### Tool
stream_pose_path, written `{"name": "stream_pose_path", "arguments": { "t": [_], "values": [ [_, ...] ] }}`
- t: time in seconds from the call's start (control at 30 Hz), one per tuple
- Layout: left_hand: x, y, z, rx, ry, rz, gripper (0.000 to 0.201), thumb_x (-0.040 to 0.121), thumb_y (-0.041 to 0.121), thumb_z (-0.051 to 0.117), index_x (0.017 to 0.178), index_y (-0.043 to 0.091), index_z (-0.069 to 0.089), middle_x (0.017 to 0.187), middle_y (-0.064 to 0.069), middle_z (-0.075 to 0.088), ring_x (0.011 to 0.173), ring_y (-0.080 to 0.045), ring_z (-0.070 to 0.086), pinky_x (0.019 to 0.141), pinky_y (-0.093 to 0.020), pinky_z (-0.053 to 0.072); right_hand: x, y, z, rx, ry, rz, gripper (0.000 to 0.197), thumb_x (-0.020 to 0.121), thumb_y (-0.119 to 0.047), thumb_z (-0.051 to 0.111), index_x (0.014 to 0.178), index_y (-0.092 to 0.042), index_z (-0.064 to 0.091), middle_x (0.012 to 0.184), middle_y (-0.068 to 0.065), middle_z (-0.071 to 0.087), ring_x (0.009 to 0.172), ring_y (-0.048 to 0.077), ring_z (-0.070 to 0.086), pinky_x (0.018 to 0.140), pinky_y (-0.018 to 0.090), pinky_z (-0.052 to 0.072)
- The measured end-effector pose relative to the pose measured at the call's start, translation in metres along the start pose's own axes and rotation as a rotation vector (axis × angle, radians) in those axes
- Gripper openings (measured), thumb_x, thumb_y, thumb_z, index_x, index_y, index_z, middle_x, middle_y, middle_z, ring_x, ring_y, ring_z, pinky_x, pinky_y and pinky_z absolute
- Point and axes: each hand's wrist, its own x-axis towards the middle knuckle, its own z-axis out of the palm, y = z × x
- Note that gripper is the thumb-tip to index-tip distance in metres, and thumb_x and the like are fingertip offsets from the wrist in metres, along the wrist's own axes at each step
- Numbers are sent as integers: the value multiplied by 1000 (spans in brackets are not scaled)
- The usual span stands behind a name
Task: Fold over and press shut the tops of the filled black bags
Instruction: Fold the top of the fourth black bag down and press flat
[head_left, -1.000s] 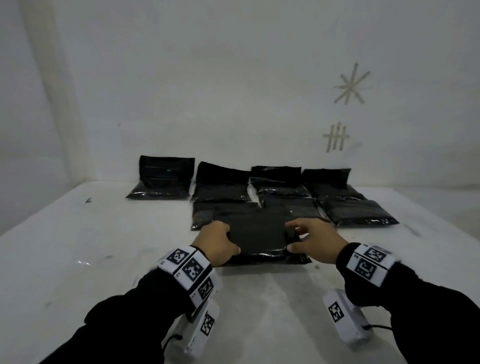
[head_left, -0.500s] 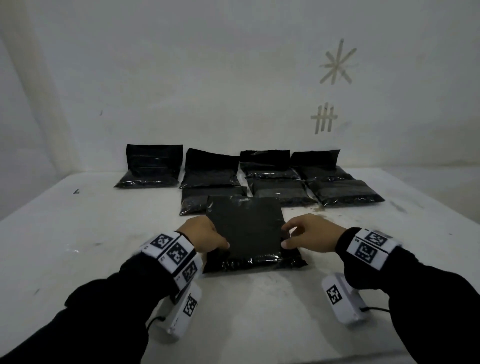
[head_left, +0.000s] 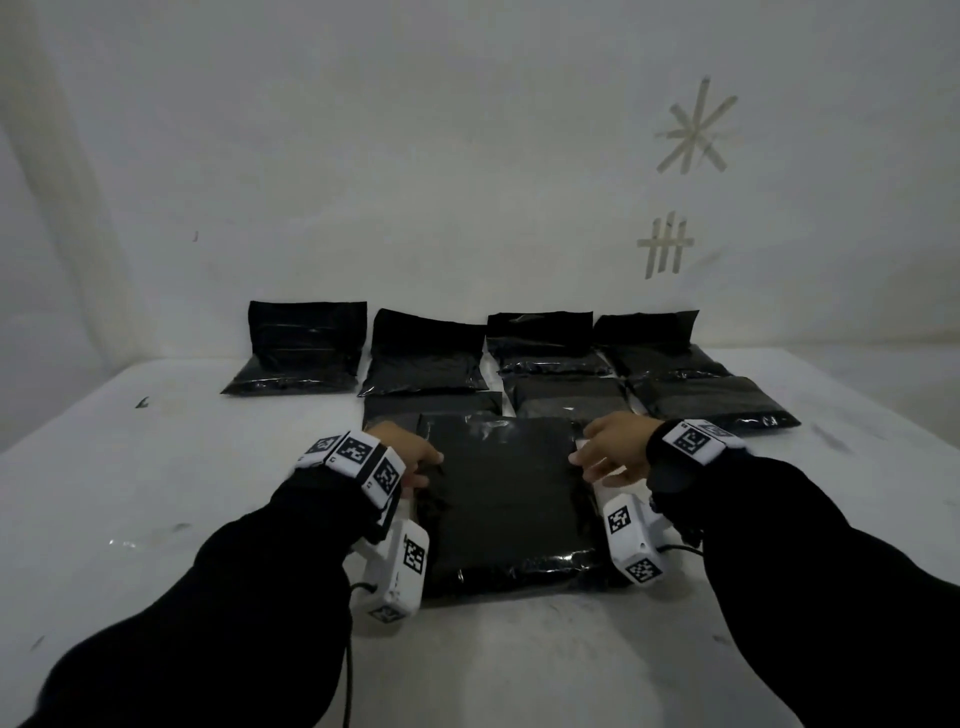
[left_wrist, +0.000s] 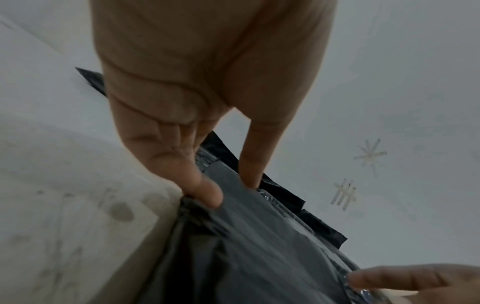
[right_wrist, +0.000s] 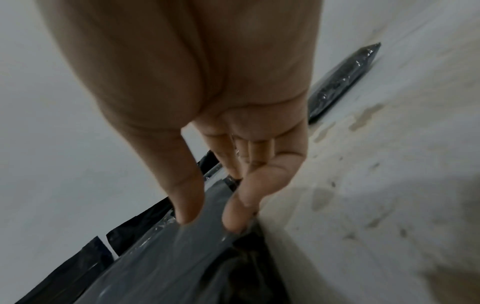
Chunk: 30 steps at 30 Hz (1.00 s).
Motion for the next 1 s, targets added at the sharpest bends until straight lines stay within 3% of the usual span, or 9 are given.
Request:
{"name": "stream_pose_path", "arguments": {
  "t": [0.07, 0.17, 0.3, 0.43, 0.6, 0.7, 0.87, 0.93, 1.0],
  "values": [
    [5, -1, 2, -35, 9, -8, 16, 86, 10, 67, 79, 4, 54, 82, -7, 56, 63, -14, 58, 48, -26, 42, 6, 1, 2, 15, 14, 37, 15, 84, -8, 68, 94, -5, 57, 78, 10, 62, 62, 13, 58, 55, 23, 45],
    [11, -3, 2, -63, 25, -2, 21, 85, 15, 68, 75, 6, 54, 75, -5, 57, 50, -10, 59, 39, -21, 44, 13, 3, 2, 61, 30, 81, 18, 82, -13, 71, 76, -7, 56, 59, 5, 55, 49, 13, 45, 52, 24, 39],
    [17, -7, 1, -151, 29, 57, 20, 88, 20, 65, 76, 10, 53, 89, -10, 61, 52, -12, 58, 36, -17, 46, 14, 3, 2, 121, 41, 49, 30, 88, -17, 66, 66, -12, 46, 57, 4, 46, 47, 12, 36, 47, 22, 28],
    [9, -5, -1, -292, -16, 63, 15, 95, 24, 55, 88, 11, 55, 106, -12, 60, 43, -12, 64, 41, -20, 47, 8, 0, 0, 305, 35, -32, 28, 93, -12, 58, 69, -12, 45, 76, 7, 58, 59, 14, 63, 48, 20, 46],
    [0, -11, -4, -415, -64, 60, 41, 99, 29, 45, 134, 7, 44, 135, -12, 52, 70, -27, 67, 48, -28, 56, -6, 2, 4, 514, -68, -107, 35, 98, -9, 47, 67, -15, 32, 114, 12, 51, 85, 35, 69, 59, 38, 58],
    [-4, -14, -4, -453, -69, 73, 41, 100, 30, 41, 136, 10, 43, 138, -13, 51, 79, -29, 67, 52, -32, 57, -10, 7, 10, 576, -77, -132, 35, 100, -9, 41, 69, -17, 29, 125, 10, 41, 86, 38, 67, 69, 45, 55],
    [-10, -13, -2, -446, -58, 145, 42, 98, 31, 49, 134, 10, 45, 138, -11, 49, 78, -28, 68, 64, -36, 54, -8, 14, 14, 581, -44, -177, 27, 101, -11, 41, 74, -15, 35, 128, 9, 43, 87, 36, 67, 67, 46, 56],
    [-11, -12, -1, -427, -55, 173, 40, 96, 30, 52, 130, 10, 48, 138, -9, 47, 76, -28, 67, 68, -38, 54, -7, 14, 13, 551, -55, -197, 11, 100, -15, 44, 91, -13, 51, 129, 7, 49, 91, 34, 68, 64, 43, 57],
    [-12, -10, 1, -420, -47, 180, 35, 97, 28, 51, 126, 9, 50, 136, -10, 49, 80, -30, 67, 71, -40, 53, -7, 13, 12, 541, -56, -217, 15, 99, -17, 47, 109, -12, 57, 131, 8, 52, 92, 33, 68, 61, 41, 58]
  ]
}}
